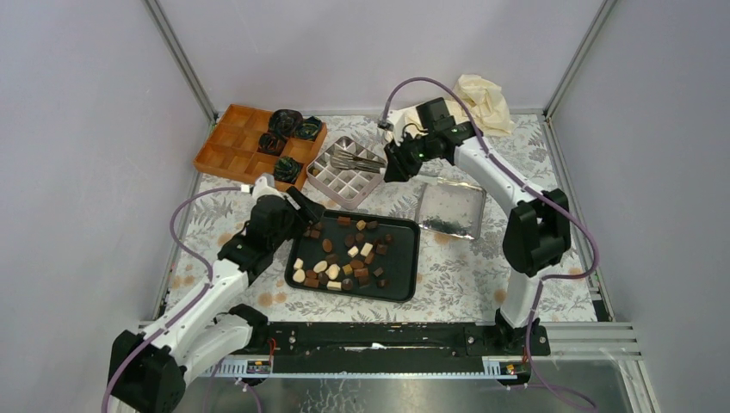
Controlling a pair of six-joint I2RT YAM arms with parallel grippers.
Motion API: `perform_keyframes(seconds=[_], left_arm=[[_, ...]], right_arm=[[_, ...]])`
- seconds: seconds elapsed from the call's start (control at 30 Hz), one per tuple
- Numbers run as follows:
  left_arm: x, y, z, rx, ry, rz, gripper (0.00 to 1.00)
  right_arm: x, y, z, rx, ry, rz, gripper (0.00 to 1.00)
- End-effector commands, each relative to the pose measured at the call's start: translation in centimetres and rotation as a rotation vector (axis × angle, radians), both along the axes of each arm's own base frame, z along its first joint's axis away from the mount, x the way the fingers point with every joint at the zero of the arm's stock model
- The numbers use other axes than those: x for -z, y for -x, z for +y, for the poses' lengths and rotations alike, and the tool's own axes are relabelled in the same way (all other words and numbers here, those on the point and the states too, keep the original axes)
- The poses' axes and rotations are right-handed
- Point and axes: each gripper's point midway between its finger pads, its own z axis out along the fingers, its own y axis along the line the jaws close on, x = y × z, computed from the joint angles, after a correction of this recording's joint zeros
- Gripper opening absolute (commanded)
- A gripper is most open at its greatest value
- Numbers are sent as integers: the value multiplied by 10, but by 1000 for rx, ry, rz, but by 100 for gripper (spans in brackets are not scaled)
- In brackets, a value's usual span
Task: Pack the chocolate
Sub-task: Place the fake chocolate in the packing box.
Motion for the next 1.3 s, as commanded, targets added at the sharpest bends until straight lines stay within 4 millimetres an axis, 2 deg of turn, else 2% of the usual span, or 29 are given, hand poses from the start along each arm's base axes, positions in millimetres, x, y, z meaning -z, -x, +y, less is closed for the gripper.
perform_keyframes(seconds=[0.0,0.1,0.17,0.33,0.47,0.9,0.97,1.17,1.27], left_arm=[[-20,-18,-11,7,44,-26,75],[-17,-23,-14,-6,64,-16,75],[-13,-25,-13,-19,66,-6,75],[-6,-29,-6,-65,49,14,75],[-5,-31,-2,-98,60,12,75],[1,-23,10,-158,69,22,74],[1,-23,10,-159,69,18,74],[1,-26,7,-142,62,22,74],[1,-28,6,-135,58,20,75]], right_arm=[[-15,-42,32,67,-59,-91,0],[-8,-60,42,90,-38,-82,0],[-10,-72,48,104,-40,-97,0],[5,-88,56,121,-7,-100,1],[20,-87,59,112,13,-89,2],[44,-84,70,91,28,-51,7],[46,-84,70,92,31,-47,11],[55,-84,74,82,46,-37,16],[56,-83,77,75,49,-36,23]])
